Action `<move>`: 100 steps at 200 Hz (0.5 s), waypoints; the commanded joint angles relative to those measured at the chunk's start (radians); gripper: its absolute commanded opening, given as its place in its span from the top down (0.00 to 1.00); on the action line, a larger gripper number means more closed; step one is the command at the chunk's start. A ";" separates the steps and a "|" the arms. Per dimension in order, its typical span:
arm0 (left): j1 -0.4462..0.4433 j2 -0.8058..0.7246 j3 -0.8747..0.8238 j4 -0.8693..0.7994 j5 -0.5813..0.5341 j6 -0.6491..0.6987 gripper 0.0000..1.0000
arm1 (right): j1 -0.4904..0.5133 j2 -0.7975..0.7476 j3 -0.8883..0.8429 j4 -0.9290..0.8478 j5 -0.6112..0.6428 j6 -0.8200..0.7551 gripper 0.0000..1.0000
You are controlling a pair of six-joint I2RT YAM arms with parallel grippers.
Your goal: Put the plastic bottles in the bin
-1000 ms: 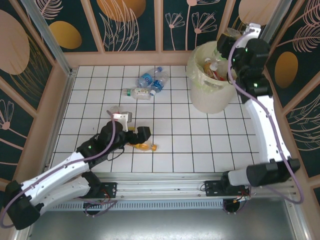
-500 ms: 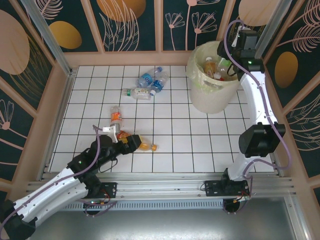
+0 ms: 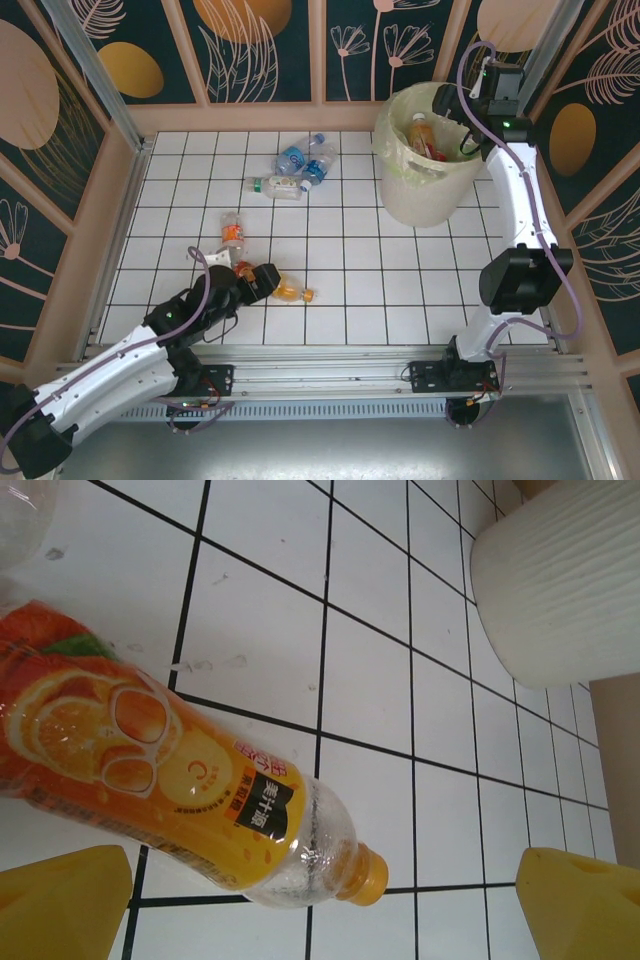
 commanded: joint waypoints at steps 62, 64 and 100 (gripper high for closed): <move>0.014 0.239 0.143 -0.109 -0.082 -0.001 0.01 | 0.062 -0.291 -0.160 0.090 -0.184 -0.026 0.08; 0.017 0.243 0.145 -0.108 -0.078 -0.001 0.01 | 0.066 -0.300 -0.165 0.090 -0.188 -0.026 0.08; 0.067 0.311 0.151 -0.112 -0.013 0.007 0.01 | 0.186 -0.426 -0.290 0.111 -0.225 -0.031 0.08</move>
